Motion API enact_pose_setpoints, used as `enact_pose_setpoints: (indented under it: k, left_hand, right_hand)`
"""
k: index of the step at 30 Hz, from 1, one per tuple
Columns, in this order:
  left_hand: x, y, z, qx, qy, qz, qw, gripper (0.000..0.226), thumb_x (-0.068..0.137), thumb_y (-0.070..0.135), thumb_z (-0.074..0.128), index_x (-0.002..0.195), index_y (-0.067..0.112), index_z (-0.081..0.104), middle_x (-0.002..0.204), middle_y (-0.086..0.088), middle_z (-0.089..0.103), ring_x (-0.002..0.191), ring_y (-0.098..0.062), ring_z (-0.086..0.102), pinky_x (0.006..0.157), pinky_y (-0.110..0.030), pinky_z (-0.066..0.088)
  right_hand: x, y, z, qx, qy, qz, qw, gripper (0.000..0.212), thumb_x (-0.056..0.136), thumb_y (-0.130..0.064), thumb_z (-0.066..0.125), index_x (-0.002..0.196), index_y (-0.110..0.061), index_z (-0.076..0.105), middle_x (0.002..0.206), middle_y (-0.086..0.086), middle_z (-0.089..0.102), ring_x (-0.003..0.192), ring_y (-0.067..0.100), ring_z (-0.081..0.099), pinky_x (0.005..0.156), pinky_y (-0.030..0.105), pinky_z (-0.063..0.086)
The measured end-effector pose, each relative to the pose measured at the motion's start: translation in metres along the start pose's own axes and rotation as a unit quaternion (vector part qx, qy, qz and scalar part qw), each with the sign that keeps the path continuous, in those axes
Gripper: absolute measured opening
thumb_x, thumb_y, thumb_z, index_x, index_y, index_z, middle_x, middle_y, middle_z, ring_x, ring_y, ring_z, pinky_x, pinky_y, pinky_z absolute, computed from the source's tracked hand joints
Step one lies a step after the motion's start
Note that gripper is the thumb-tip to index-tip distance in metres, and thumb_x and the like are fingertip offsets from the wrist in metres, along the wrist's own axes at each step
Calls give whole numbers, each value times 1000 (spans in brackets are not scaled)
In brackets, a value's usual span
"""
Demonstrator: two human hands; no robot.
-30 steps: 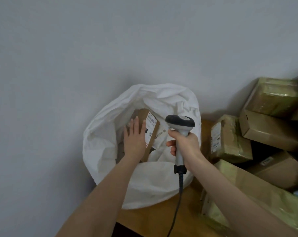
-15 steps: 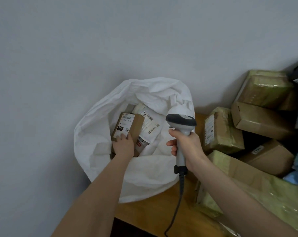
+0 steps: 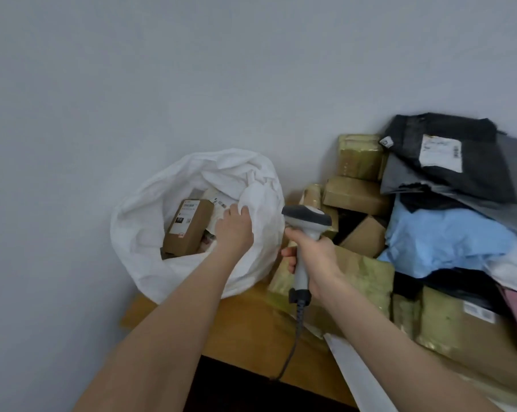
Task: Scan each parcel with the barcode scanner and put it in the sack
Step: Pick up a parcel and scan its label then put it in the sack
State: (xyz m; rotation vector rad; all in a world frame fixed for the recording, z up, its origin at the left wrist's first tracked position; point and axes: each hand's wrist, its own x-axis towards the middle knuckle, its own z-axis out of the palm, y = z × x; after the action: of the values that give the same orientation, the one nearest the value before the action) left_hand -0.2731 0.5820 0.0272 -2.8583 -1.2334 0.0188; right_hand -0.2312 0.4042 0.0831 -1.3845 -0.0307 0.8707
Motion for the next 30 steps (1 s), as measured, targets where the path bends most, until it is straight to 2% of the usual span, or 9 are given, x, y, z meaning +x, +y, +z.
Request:
enact_pose_setpoints:
  k: [5, 11, 16, 19, 22, 25, 30]
  left_hand:
    - [-55, 90, -27, -37, 36, 30, 998, 53, 93, 18, 51, 142, 11, 31, 149, -12, 27, 131, -29, 36, 94, -38, 42]
    - [-101, 191, -56, -52, 76, 99, 991, 58, 91, 20, 54, 143, 11, 31, 144, -13, 35, 127, -31, 42, 92, -39, 43]
    - [-113, 262, -84, -44, 87, 143, 985, 48, 92, 20, 53, 136, 12, 38, 138, -12, 37, 121, -30, 43, 79, -36, 42]
    - [-107, 294, -94, -58, 95, 179, 978, 48, 92, 19, 52, 137, 12, 38, 141, -11, 35, 121, -29, 43, 78, -35, 42]
    - [-87, 319, -100, -72, 107, 206, 970, 51, 94, 27, 53, 140, 14, 37, 144, -8, 35, 126, -26, 42, 83, -35, 44]
    - [-56, 337, -103, -116, 100, 210, 966, 54, 95, 35, 55, 142, 17, 38, 144, -4, 37, 128, -23, 41, 87, -36, 45]
    - [5, 355, -101, -119, 94, 206, 967, 58, 91, 31, 62, 143, 22, 39, 141, -5, 42, 124, -25, 44, 86, -38, 46]
  right_hand:
    - [-47, -9, -84, 27, 10, -13, 1000, 17, 87, -17, 69, 80, -8, 58, 44, 3, 57, 37, 12, 49, 39, 21, 43]
    - [-84, -29, -173, 41, 40, -45, 997, 14, 87, -18, 69, 85, -8, 60, 46, 2, 57, 38, 12, 48, 41, 23, 43]
    - [-95, -64, -230, 73, 79, -87, 990, 9, 89, -15, 66, 89, -9, 60, 43, 3, 55, 33, 10, 45, 38, 21, 42]
    - [-92, -87, -253, 89, 101, -110, 985, 10, 90, -14, 65, 85, -9, 58, 43, 5, 55, 32, 11, 45, 37, 20, 42]
    - [-81, -111, -269, 113, 123, -123, 978, 14, 89, -14, 66, 82, -7, 56, 44, 6, 54, 32, 12, 44, 37, 19, 40]
    - [-63, -130, -280, 138, 130, -132, 973, 15, 89, -15, 67, 82, -6, 57, 42, 5, 53, 32, 12, 44, 37, 19, 40]
    - [-28, -142, -293, 152, 149, -122, 969, 15, 89, -15, 67, 81, -7, 58, 43, 4, 54, 33, 11, 45, 37, 20, 42]
